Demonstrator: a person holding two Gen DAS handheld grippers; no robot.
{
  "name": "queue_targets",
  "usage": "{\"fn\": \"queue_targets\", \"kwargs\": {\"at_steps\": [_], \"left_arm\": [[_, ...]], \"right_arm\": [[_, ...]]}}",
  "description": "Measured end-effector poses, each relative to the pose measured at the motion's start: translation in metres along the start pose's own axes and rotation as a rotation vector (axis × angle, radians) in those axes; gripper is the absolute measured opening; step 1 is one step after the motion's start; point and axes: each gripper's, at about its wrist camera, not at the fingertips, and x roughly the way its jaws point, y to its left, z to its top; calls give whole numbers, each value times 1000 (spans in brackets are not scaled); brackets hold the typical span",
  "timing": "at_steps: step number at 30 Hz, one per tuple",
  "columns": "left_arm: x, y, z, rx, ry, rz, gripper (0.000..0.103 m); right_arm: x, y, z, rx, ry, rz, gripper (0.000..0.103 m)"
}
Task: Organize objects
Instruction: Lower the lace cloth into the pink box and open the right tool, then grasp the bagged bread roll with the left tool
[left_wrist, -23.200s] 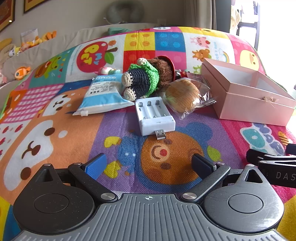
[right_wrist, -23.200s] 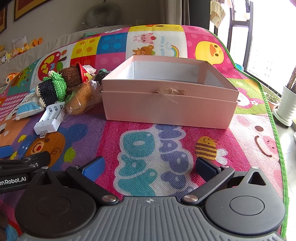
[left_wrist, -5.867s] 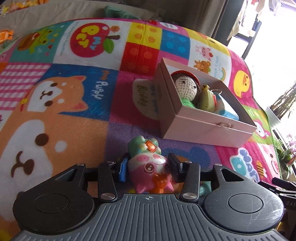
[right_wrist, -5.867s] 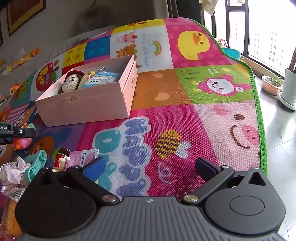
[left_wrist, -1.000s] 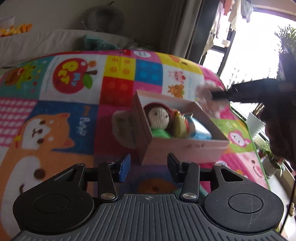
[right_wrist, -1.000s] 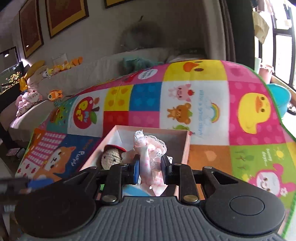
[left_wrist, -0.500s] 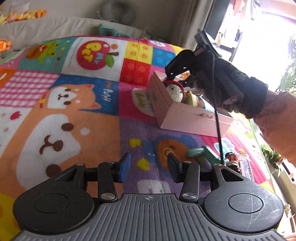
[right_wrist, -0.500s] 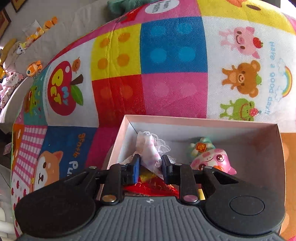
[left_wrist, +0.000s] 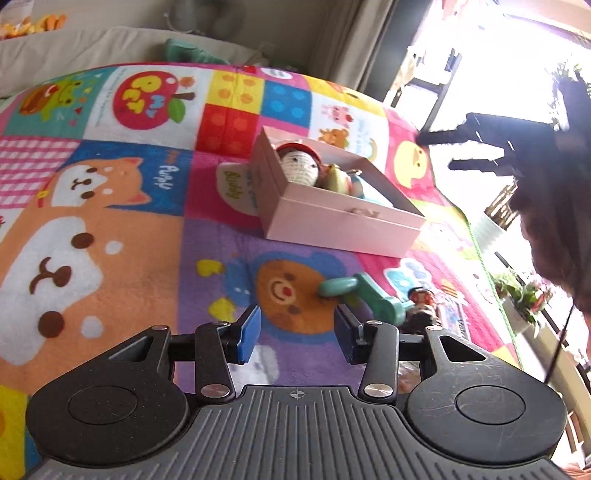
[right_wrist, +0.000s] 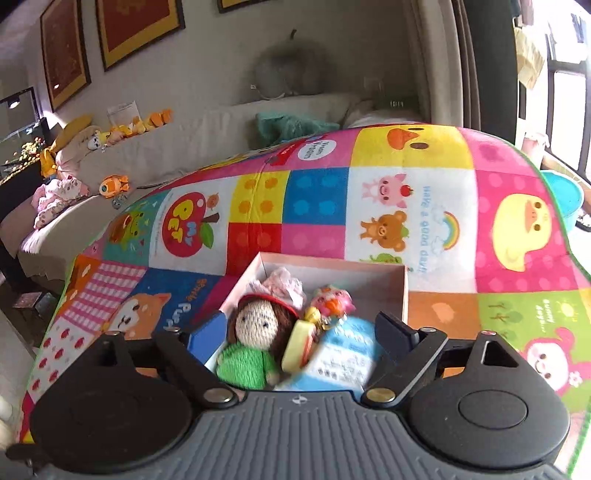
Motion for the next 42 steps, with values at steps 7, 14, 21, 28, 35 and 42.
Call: {"fn": "queue_targets", "kwargs": {"at_steps": [7, 14, 21, 28, 35, 42], "left_arm": [[-9, -40, -9, 22, 37, -7, 48], [-21, -77, -22, 83, 58, 50, 48], [-22, -102, -35, 149, 74, 83, 48], [-18, -108, -45, 217, 99, 143, 52], [-16, -80, -38, 117, 104, 196, 52], [-2, -56, -35, -159, 192, -48, 50]], "right_arm": [[-61, -8, -93, -87, -12, -125, 99], [-98, -9, -142, -52, -88, -142, 103], [-113, -13, -173, 1, -86, -114, 103], [-104, -10, -206, -9, -46, -134, 103], [-83, -20, -221, 58, 22, -121, 103], [-80, -24, -223, 86, 36, -99, 103]]}}
